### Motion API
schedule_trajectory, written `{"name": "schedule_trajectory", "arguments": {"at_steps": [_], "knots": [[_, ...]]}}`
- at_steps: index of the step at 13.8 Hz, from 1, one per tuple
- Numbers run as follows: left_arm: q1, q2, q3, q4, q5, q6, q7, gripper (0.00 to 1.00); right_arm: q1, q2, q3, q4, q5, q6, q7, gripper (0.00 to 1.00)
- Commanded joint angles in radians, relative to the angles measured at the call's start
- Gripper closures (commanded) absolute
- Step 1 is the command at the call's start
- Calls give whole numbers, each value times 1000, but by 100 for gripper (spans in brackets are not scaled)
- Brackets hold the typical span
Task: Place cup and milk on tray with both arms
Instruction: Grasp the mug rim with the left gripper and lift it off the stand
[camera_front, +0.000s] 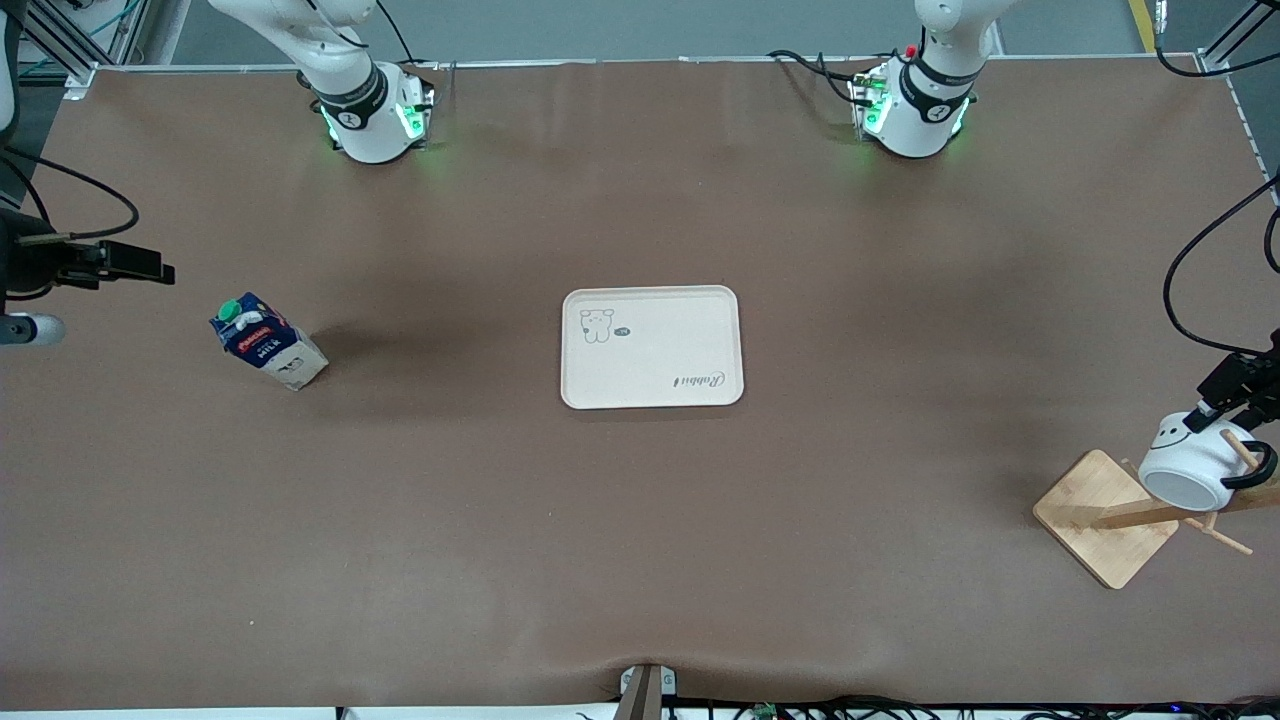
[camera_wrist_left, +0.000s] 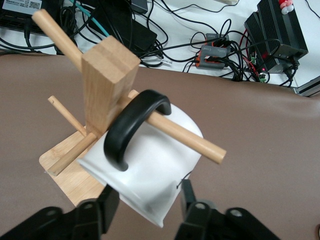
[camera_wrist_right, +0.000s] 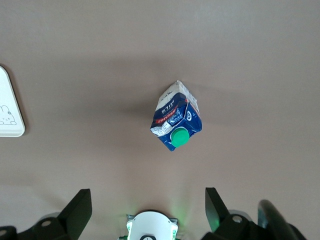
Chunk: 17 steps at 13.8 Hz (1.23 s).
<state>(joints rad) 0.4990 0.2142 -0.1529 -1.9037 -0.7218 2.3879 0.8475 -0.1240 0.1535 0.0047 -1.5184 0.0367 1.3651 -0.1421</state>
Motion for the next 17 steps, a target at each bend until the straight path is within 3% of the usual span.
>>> {"name": "schedule_trajectory", "arguments": {"at_steps": [1,3,6,9,11,14,17], "knots": [[3,8,-8,12,-25,11,27,61,-26,11,12,0,15,-41,2,0],[1,5,-10,12,-24,11,27,71,-26,20,12,4,3,-81,57,0],[0,1,-22,14,-24,10,27,79,-28,49,14,15,8,-75,93,0],[0,-2,-40,15,-24,10,27,100,-32,98,12,69,2,-57,98,0],[0,-4,-42,15,-22,8,28,100,-37,153,12,160,6,-60,125,0],[0,-28,-57,9,-21,-10,27,100,-31,163,18,175,43,-54,57,0],[9,-61,-54,11,-19,-133,13,100,-16,166,18,176,29,-57,-100,0]]}}
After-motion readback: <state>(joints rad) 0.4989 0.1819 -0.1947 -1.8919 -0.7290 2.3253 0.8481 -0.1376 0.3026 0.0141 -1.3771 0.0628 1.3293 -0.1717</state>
